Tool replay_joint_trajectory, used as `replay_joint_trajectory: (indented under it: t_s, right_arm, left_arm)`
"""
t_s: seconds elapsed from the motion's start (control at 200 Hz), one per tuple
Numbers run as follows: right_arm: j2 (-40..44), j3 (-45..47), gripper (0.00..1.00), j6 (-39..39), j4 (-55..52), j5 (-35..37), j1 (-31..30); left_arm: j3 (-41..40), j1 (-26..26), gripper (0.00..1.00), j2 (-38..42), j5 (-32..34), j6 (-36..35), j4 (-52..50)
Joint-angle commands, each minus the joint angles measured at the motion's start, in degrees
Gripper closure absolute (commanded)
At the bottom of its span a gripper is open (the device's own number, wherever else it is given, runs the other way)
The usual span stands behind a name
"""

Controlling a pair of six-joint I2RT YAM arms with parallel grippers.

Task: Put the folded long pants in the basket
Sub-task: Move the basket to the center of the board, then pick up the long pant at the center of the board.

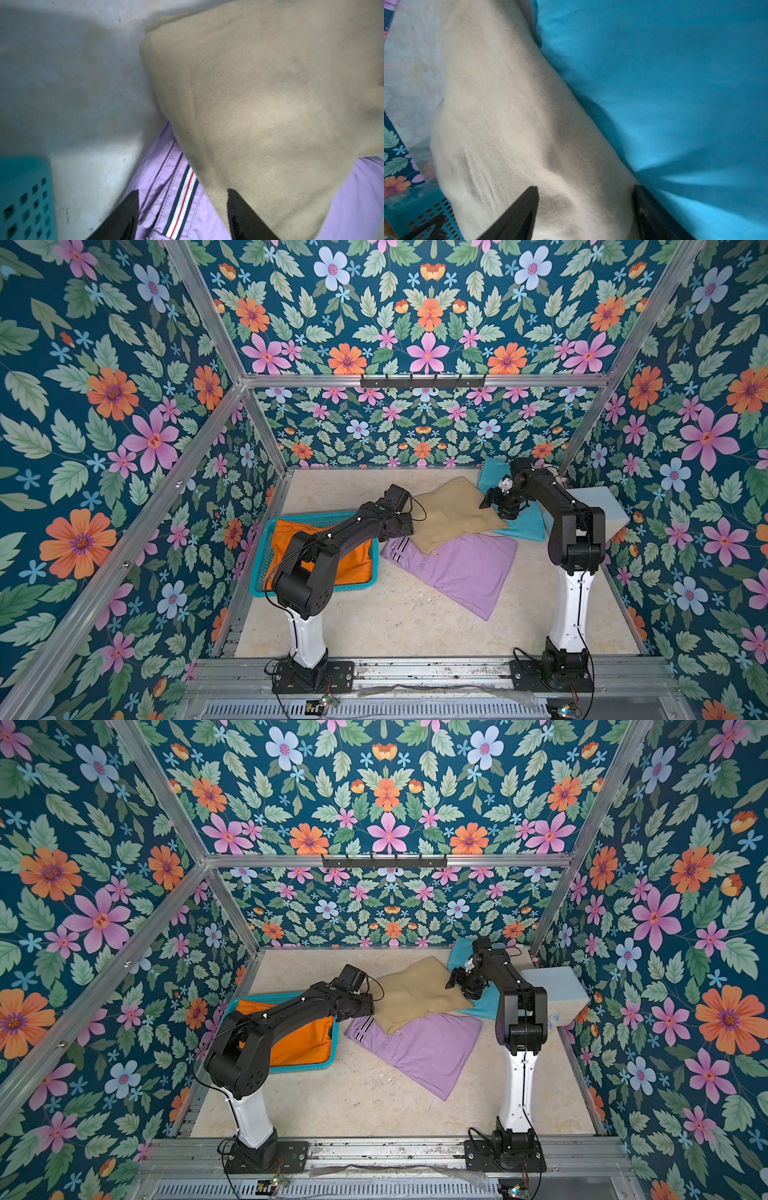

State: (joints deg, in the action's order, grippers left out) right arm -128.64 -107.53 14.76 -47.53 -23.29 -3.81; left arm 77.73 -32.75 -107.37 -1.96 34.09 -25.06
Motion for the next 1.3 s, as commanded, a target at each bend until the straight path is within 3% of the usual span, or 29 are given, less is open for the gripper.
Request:
replay_joint_trajectory:
  t_s: [0.0, 0.29, 0.44, 0.53, 0.795, 0.91, 1.125, 1.295]
  right_arm:
    - [2.0, 0.4, 0.27, 1.3, -3.5, -4.1, -0.1]
    - [5.6, 3.6, 0.31, 4.8, -1.2, -6.3, 1.1]
    - [5.2, 3.5, 0.19, 4.3, -0.4, 2.7, 2.0]
    - [4.1, 3.9, 0.14, 3.9, 0.4, 4.2, 2.9]
    - [-1.2, 5.0, 0.12, 4.0, 2.5, -7.2, 4.3]
    - [-1.4, 5.9, 0.19, 4.8, 4.6, -14.2, 4.3]
    - [0.1, 4.7, 0.32, 6.2, 5.9, -17.2, 4.3]
    - [0.3, 4.0, 0.53, 7.1, 5.4, -19.5, 4.3]
  left_arm:
    - [0.2, 0.1, 0.3, -0.4, -1.8, 0.2, 1.2]
    - [0.7, 0.1, 0.3, -2.4, -7.6, 1.0, 2.9]
    - [0.7, 0.1, 0.3, -1.6, -7.4, 0.6, 2.8]
    - [0.7, 0.1, 0.3, -0.9, -6.8, 0.2, 2.6]
    - [0.6, 0.1, 0.3, -1.1, -7.9, -0.1, 3.0]
    - [0.4, 0.0, 0.3, -1.4, -8.2, -0.1, 3.0]
    - [0.0, 0.0, 0.31, -1.8, -8.3, -0.2, 3.3]
    - [-0.2, 0.0, 0.31, -2.1, -8.3, -0.1, 3.4]
